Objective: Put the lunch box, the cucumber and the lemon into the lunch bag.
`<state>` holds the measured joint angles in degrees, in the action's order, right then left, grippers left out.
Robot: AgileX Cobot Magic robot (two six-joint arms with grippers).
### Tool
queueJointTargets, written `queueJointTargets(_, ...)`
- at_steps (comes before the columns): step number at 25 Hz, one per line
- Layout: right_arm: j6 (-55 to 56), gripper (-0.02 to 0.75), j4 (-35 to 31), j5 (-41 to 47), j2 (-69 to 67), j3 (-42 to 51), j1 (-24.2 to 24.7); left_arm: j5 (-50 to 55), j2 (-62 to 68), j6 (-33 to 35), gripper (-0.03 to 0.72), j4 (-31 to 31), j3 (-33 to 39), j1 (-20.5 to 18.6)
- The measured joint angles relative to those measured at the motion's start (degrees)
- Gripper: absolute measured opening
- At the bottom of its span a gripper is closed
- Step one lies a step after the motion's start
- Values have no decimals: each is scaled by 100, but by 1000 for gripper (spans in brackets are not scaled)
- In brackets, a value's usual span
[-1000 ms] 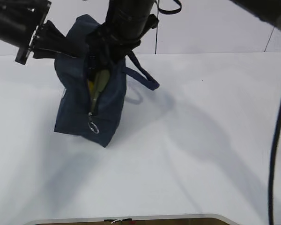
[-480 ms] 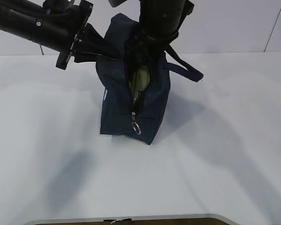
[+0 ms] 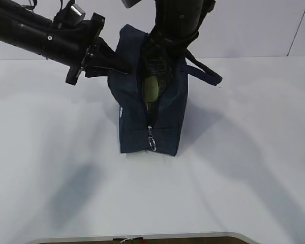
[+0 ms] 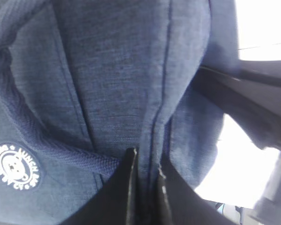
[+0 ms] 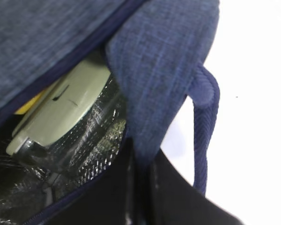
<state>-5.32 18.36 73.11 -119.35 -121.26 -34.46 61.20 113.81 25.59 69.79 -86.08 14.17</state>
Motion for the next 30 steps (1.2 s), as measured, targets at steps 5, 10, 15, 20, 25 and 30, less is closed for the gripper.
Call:
queueJointTargets(5,110,16,70,-9,-91,0,0,0,28,91,8,21,0,0)
queueJointTargets(10,291,16,107,-33,-229,0,0,0,50,124,9,-1,0,0)
queueJointTargets(15,368,34,107,-33,-243,0,0,0,50,124,38,-94,0,0)
queueJointTargets(20,460,208,107,-104,-243,0,0,80,50,124,147,-97,0,0)
queueJointTargets(25,532,344,-3,-131,-243,0,0,305,50,132,279,-97,0,0)
queueJointTargets(30,532,358,-111,-131,-72,0,0,414,50,132,321,-76,0,-35)
